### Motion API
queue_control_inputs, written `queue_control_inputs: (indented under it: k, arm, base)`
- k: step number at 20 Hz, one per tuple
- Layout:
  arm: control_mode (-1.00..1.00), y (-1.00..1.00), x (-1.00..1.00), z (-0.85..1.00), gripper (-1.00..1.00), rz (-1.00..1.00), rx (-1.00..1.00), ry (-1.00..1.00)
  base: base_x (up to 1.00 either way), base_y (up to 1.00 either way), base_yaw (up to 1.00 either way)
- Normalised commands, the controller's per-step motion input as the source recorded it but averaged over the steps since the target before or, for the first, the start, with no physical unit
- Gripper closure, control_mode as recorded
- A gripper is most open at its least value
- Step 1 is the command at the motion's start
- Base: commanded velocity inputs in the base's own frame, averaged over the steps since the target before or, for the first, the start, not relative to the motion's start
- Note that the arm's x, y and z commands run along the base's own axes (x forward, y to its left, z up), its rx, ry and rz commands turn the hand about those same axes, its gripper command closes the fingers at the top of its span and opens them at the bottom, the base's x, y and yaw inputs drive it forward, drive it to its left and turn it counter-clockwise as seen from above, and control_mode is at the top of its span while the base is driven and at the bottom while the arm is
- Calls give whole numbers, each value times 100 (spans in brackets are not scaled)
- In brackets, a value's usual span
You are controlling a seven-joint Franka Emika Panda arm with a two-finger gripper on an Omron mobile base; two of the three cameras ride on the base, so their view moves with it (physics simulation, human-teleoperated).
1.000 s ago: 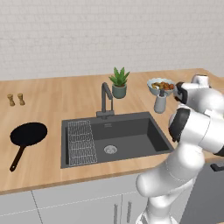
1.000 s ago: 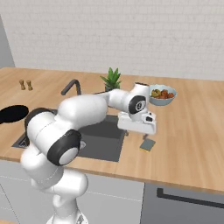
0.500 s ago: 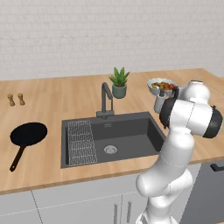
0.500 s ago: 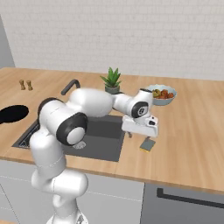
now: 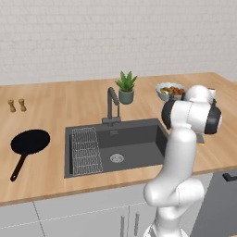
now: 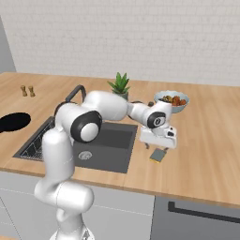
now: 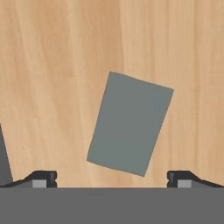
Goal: Pick the pan and sponge and place them into the sink. Then turn on the water.
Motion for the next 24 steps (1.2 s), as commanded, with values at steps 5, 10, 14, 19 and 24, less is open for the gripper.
queue_control_inputs:
  k: [5,10,14,19,24]
  arm:
    - [-100,-2,46,-23,-100,0,0,1]
    - [-100,-4,30,-18,-100,0,0,4]
    - [-100,-20,1,-18,-100,0,0,0]
    - [-100,-16,0,-25,-100,0,0,0]
    - [-100,-1,-10,-13,-100,0,0,0]
  base:
    - [0,0,0]
    - [0,0,0]
    - [0,0,0]
    - [0,0,0]
    - [0,0,0]
